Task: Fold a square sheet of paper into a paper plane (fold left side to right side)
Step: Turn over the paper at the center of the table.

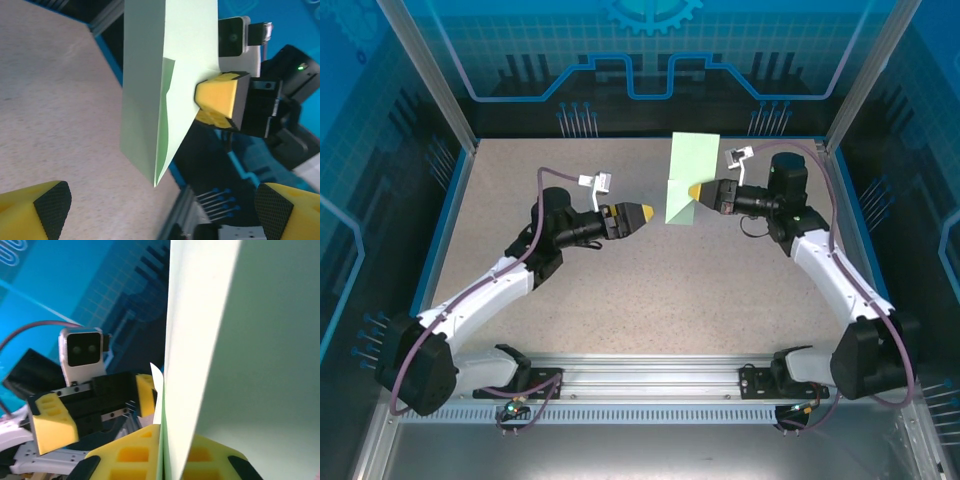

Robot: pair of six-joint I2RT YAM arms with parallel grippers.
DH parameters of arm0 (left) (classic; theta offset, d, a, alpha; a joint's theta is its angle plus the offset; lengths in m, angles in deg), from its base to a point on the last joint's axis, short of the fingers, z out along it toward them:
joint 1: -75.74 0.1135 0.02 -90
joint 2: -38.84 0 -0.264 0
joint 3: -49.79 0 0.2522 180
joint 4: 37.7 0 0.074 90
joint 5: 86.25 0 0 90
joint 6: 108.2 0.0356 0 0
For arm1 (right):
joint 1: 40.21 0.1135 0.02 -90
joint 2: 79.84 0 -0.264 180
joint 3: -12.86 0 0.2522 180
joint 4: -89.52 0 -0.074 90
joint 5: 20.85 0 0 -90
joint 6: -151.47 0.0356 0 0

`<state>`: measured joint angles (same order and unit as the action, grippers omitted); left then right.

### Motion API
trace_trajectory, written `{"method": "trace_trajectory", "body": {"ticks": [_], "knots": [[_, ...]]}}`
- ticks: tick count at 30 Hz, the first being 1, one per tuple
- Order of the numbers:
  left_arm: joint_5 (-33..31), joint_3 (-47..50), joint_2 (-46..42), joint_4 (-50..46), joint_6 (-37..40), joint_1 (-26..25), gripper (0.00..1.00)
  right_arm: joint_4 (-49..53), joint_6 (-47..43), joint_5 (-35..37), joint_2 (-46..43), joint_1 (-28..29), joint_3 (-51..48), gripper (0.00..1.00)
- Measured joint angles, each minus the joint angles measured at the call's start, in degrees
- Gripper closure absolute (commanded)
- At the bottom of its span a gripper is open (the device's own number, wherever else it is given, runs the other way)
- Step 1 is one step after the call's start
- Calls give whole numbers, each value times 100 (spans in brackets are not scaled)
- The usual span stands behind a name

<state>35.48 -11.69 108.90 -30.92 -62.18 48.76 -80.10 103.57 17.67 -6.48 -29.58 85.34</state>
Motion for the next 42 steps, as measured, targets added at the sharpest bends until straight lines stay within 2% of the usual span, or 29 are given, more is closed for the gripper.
{"method": "trace_trajectory", "body": {"ticks": [5,10,13,19,31,35,38,42], "knots": [[422,-101,87,564,-310,-177,2,-323,444,-138,-131,227,0,92],[629,-291,249,778,-428,-365,11,-599,772,-173,-138,533,35,92],[691,-363,304,850,-463,-428,21,-675,863,-177,-138,671,90,92],[713,-369,306,846,-525,-444,48,-732,916,-173,-149,706,118,91],[590,-367,313,807,-507,-459,83,-363,721,-170,-275,706,142,86],[472,-367,317,695,-409,-459,89,-179,588,-160,-278,706,142,76],[243,-369,310,317,-157,-476,90,199,343,-98,-306,688,186,62],[-680,-627,297,-1075,651,-772,92,1377,-358,361,-431,525,448,44]]}}
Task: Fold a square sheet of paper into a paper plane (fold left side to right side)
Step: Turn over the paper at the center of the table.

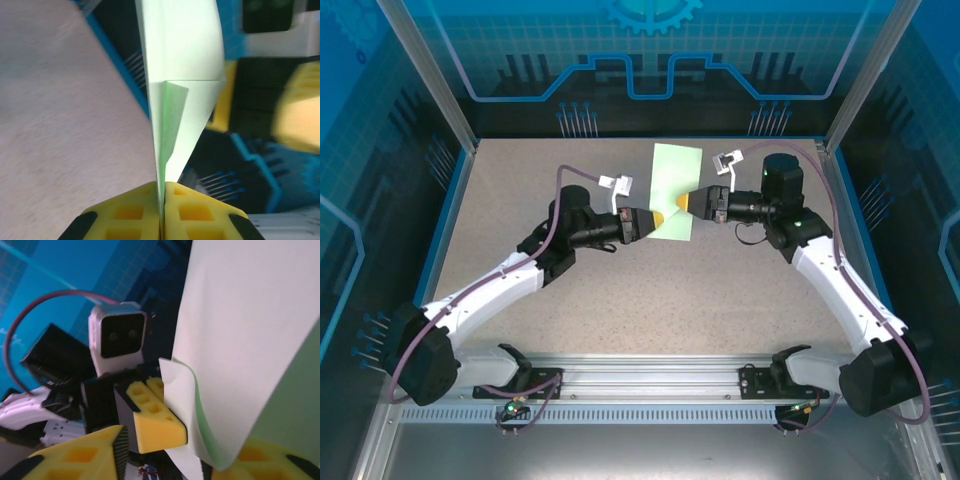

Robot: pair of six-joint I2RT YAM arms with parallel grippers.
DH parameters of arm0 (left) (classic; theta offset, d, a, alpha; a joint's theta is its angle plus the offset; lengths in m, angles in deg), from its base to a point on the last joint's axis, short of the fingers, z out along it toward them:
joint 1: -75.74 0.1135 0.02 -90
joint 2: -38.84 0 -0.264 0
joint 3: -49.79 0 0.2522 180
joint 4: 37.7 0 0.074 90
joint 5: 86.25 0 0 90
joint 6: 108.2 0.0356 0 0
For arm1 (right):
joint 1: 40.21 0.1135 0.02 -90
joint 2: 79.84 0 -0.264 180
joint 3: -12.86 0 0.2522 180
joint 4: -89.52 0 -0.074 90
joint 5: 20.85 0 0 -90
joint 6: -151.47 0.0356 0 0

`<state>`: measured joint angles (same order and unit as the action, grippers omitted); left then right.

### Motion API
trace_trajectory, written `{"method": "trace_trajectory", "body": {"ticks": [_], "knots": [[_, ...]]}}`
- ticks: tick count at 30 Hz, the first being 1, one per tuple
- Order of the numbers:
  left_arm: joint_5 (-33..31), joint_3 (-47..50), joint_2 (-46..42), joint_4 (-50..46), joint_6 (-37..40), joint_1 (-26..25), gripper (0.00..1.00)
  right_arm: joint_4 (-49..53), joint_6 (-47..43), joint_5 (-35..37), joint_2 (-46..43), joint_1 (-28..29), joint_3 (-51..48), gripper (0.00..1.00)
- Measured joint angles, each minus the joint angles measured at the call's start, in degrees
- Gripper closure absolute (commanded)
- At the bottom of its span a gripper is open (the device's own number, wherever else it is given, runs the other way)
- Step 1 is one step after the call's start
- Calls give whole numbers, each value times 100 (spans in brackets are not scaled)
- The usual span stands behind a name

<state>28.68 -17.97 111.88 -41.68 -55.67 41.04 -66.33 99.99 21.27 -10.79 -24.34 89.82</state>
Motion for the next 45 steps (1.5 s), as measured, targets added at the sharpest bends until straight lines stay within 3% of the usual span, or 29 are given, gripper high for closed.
{"method": "trace_trajectory", "body": {"ticks": [3,9,10,13,19,24,31,40,45], "knots": [[-1093,-525,85,-1331,691,-476,94,1034,-579,767,-138,-240,232,33],[-3534,-1703,1003,-3432,1349,-1300,97,2621,-1180,2817,-262,-719,275,25],[-3985,-1864,1228,-3801,1349,-1408,97,2756,-1209,3106,-275,-811,199,21],[-5058,-2302,1851,-4861,1185,-1637,97,2970,-1283,3696,-361,-1075,-181,19],[-6345,-3239,3067,-6673,389,-1864,93,3091,-1290,4203,-479,-1377,-739,18],[-6673,-4035,4212,-7694,-140,-2079,88,3058,-1287,4323,-490,-1447,-892,17],[-6494,-4778,5355,-8310,-385,-2258,74,2999,-1290,4293,-490,-1482,-1115,16],[-5368,-5517,5851,-8157,101,-2232,44,2924,-1355,4083,-455,-1558,-1178,15],[-4636,-5687,5779,-7674,402,-2109,29,2787,-1429,3587,-122,-1565,-1178,14]]}}
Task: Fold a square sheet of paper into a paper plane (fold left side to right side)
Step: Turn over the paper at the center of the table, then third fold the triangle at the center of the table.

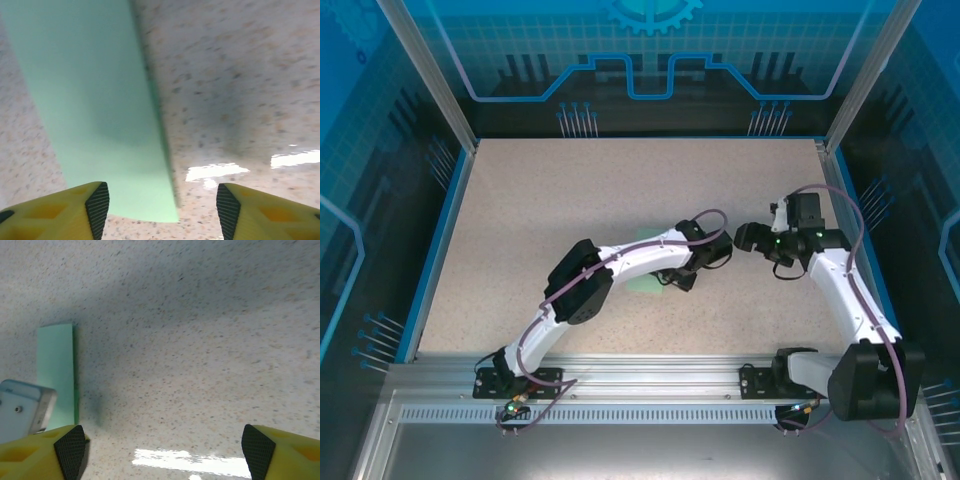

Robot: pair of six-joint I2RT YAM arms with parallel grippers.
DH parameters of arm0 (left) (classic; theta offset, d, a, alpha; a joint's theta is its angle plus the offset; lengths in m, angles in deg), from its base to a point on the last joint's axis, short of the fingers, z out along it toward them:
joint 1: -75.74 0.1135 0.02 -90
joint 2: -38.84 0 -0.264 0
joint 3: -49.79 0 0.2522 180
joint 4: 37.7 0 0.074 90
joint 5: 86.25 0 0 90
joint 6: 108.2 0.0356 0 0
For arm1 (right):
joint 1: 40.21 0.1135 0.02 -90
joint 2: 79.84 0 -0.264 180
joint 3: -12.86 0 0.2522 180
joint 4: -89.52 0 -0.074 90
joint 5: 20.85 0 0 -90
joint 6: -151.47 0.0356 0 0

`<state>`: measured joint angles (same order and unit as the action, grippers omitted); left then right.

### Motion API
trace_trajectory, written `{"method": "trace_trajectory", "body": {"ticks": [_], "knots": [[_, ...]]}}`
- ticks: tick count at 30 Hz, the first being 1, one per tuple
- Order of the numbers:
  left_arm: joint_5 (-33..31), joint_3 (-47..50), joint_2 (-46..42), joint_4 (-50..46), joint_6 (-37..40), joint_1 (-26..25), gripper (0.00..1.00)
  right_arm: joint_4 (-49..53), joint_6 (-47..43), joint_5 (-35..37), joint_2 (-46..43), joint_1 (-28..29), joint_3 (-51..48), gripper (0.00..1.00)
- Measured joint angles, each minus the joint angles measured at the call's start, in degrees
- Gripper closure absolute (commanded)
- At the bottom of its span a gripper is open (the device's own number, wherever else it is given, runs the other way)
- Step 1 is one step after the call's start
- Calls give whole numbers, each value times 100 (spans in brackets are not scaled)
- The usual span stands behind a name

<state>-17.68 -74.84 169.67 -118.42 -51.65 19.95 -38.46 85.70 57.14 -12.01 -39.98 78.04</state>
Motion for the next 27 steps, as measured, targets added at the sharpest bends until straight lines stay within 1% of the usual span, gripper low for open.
{"method": "trace_trajectory", "body": {"ticks": [2,4,7,8,12,15,18,21,24,27], "knots": [[273,57,-155,225,103,101,26,-94,-15,-251,201,4,0,15],[531,337,-520,566,212,238,22,-236,-15,-516,463,61,0,16],[920,1228,-1460,1196,254,568,20,-474,11,-758,905,372,11,17],[1038,1547,-1779,1397,247,699,19,-540,24,-807,1051,516,28,20],[1556,3121,-3174,2400,175,1517,14,-866,179,-861,1843,1263,367,27],[1910,4151,-3862,3064,48,2146,12,-1126,313,-820,2430,1759,780,30],[2428,5010,-4232,3744,-83,2577,12,-1368,387,-772,3045,2116,1285,32],[2914,5617,-4380,4280,-221,2909,12,-1497,413,-730,3654,2282,1805,33],[3296,5941,-4398,4697,-321,3132,12,-1547,402,-691,4164,2352,2253,33],[3541,6067,-4395,4988,-409,3215,12,-1539,393,-662,4503,2387,2562,34]]}}
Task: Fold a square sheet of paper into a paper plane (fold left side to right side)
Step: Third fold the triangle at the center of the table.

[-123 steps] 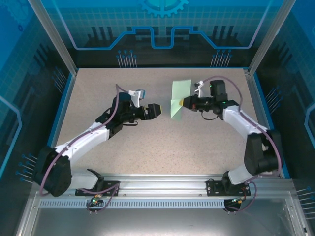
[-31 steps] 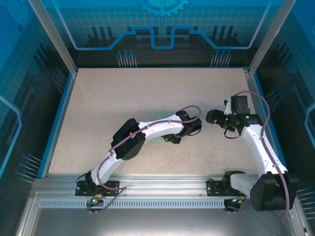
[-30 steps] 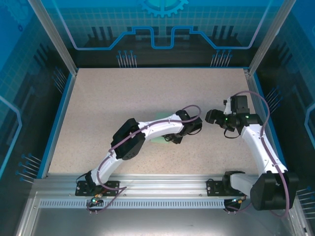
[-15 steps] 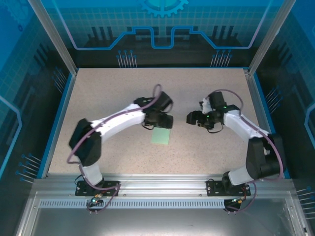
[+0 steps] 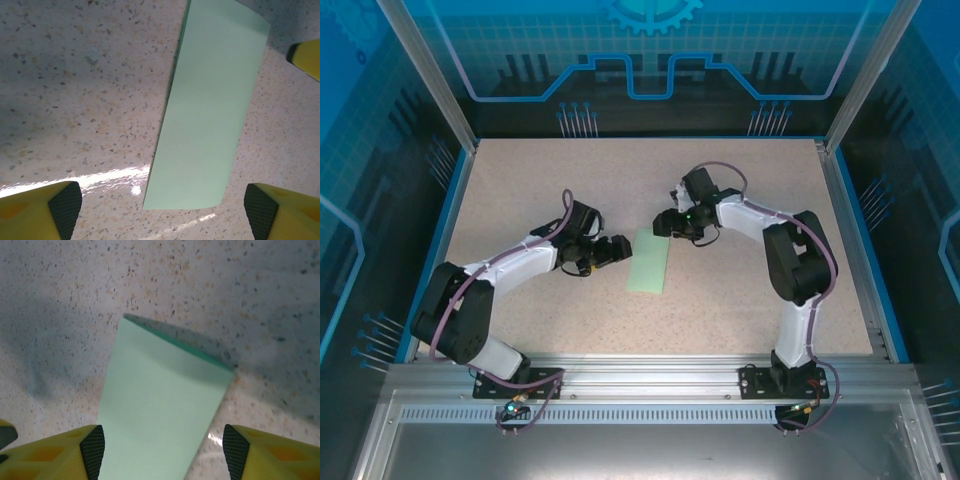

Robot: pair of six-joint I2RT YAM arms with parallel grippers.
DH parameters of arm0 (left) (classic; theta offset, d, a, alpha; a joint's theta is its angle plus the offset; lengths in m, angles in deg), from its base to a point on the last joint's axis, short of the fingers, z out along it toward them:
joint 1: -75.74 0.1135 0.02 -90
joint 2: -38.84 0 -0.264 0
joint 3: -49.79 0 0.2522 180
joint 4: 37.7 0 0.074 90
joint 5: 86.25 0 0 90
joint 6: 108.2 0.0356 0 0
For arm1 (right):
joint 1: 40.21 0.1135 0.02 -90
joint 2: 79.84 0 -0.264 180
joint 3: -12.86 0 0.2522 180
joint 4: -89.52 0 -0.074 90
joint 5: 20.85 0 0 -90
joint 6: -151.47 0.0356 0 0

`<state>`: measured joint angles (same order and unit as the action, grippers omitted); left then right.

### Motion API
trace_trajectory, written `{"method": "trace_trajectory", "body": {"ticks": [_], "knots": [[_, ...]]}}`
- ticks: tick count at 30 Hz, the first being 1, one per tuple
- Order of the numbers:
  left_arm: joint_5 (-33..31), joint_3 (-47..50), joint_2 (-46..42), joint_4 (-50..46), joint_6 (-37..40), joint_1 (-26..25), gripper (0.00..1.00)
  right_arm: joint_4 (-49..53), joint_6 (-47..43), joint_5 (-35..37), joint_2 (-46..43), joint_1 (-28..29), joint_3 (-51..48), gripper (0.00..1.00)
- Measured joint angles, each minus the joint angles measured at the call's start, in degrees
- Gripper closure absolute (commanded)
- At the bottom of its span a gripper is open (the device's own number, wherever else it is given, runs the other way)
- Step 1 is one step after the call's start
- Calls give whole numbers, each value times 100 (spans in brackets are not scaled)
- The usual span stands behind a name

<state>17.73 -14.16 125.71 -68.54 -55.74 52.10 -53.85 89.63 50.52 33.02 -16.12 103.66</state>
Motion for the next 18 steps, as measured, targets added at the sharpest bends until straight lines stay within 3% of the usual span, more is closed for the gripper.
{"method": "trace_trajectory", "body": {"ticks": [18], "knots": [[396,17,245,459,-9,7,12,111,-61,-94,669,35,448,36]]}}
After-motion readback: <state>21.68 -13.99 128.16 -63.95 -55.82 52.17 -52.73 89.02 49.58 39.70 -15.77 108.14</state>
